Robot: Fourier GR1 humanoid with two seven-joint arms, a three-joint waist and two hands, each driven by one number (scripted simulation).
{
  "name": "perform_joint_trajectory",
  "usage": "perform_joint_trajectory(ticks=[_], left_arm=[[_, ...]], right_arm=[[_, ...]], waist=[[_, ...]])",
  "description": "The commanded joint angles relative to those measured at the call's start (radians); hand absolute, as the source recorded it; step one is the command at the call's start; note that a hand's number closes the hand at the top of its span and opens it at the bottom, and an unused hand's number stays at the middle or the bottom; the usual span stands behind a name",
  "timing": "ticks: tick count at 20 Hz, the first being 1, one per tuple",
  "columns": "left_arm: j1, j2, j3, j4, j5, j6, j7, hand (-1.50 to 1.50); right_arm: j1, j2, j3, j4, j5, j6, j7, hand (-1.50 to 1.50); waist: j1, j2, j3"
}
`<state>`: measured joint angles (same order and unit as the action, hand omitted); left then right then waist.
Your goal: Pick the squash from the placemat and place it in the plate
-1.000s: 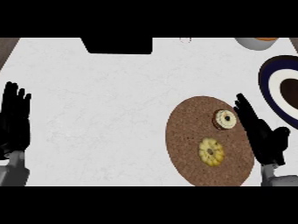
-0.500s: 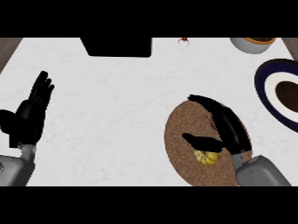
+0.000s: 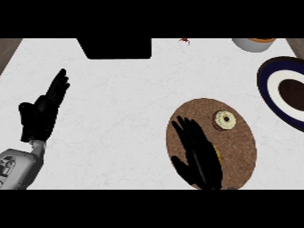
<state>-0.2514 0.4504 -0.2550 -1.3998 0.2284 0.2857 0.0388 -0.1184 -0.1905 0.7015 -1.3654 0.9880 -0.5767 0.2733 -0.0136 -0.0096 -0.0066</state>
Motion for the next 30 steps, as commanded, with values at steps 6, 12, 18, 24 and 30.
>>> perform_joint_trajectory(ticks=[6,12,18,24,30], left_arm=[[-0.023,0.003,0.024,0.011,-0.011,-0.038,0.010,0.00],[-0.003,-0.043,-0.007,0.027,-0.053,0.011,-0.010,0.00],[-0.002,-0.054,0.006,0.028,-0.055,-0.027,-0.020,0.00],[-0.002,-0.038,0.052,-0.003,-0.068,-0.067,0.014,0.00],[0.026,-0.095,0.044,0.028,-0.114,-0.058,-0.033,0.00]], right_arm=[[0.033,0.062,0.101,-0.339,0.494,0.330,0.363,-1.50],[0.097,0.108,0.143,-0.463,0.554,0.799,0.567,-1.50],[0.068,0.188,0.138,-0.562,0.542,1.131,0.703,-1.50],[-0.030,0.190,0.061,-0.515,0.420,1.151,0.768,-1.50],[0.001,0.190,-0.041,-0.391,0.451,1.108,0.673,-1.50]], waist=[[-0.005,0.002,0.004],[-0.012,0.003,0.002],[0.007,0.009,0.005],[0.018,0.010,0.006],[0.014,0.011,0.006]])
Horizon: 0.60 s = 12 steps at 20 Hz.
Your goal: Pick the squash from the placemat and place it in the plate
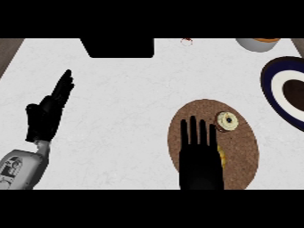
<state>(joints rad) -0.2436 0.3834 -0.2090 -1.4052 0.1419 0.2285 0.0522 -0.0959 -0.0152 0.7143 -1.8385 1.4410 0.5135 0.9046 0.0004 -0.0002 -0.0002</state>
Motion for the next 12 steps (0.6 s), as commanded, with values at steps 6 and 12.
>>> perform_joint_trajectory(ticks=[6,12], left_arm=[[-0.017,-0.042,0.028,0.001,-0.038,-0.020,0.030,0.00],[0.015,-0.065,0.061,-0.029,-0.077,-0.042,0.029,0.00]], right_arm=[[-0.053,0.015,-0.097,0.130,-0.028,0.080,0.054,-1.50],[0.032,-0.014,-0.119,0.189,0.022,-0.004,-0.023,-1.50]], waist=[[0.001,0.000,0.000],[0.000,0.000,0.000]])
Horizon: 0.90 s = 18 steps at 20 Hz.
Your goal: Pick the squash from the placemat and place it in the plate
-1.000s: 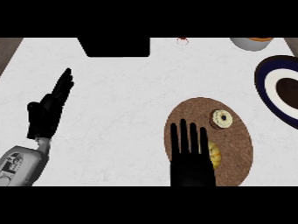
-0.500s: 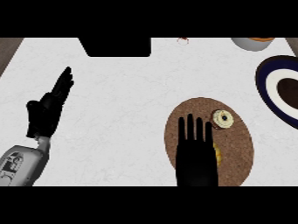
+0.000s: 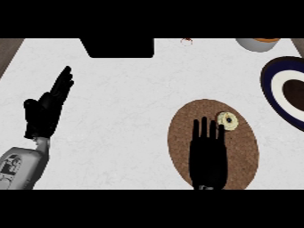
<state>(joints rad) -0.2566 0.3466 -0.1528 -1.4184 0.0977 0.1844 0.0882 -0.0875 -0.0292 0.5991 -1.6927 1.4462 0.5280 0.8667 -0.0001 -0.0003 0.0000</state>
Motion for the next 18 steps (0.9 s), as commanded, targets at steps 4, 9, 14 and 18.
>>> perform_joint_trajectory(ticks=[4,9,14,18], left_arm=[[-0.002,-0.049,0.042,0.024,-0.053,-0.042,-0.016,0.00],[-0.018,-0.078,0.045,-0.018,-0.096,-0.022,0.052,0.00],[0.003,-0.092,0.068,0.062,-0.111,-0.051,-0.045,0.00],[0.033,-0.072,0.105,-0.039,-0.093,-0.099,0.021,0.00]], right_arm=[[0.027,-0.023,-0.053,0.098,0.013,-0.111,-0.046,-1.50],[0.018,-0.050,-0.141,0.122,-0.019,-0.093,-0.084,-1.50],[0.011,-0.126,-0.120,0.088,0.013,-0.162,-0.169,1.50],[-0.016,-0.075,-0.115,0.235,0.075,-0.282,-0.154,1.50]], waist=[[-0.001,0.000,0.000],[-0.001,0.000,0.000],[-0.004,0.000,0.000],[0.002,0.000,0.000]])
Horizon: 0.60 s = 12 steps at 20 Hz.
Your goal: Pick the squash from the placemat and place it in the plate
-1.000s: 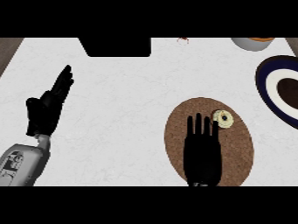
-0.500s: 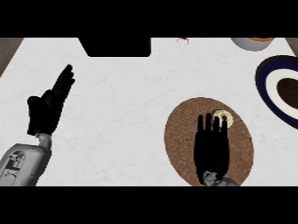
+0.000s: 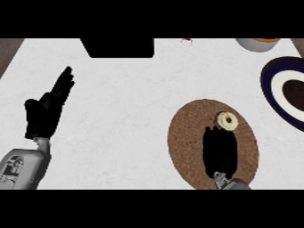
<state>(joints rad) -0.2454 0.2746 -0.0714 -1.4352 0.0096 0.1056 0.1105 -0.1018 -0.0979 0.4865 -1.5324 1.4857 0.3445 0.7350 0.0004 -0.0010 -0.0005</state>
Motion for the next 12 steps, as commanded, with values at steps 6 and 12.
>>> perform_joint_trajectory(ticks=[6,12], left_arm=[[0.027,-0.012,0.024,-0.022,-0.023,0.015,0.011,0.00],[0.024,-0.002,0.042,-0.032,-0.017,0.019,0.013,0.00]], right_arm=[[0.040,-0.282,-0.312,-0.011,-0.289,-0.112,-0.383,1.50],[0.046,-0.366,-0.494,0.062,-0.510,-0.073,-0.581,1.50]], waist=[[-0.045,0.011,0.007],[-0.068,0.020,0.020]])
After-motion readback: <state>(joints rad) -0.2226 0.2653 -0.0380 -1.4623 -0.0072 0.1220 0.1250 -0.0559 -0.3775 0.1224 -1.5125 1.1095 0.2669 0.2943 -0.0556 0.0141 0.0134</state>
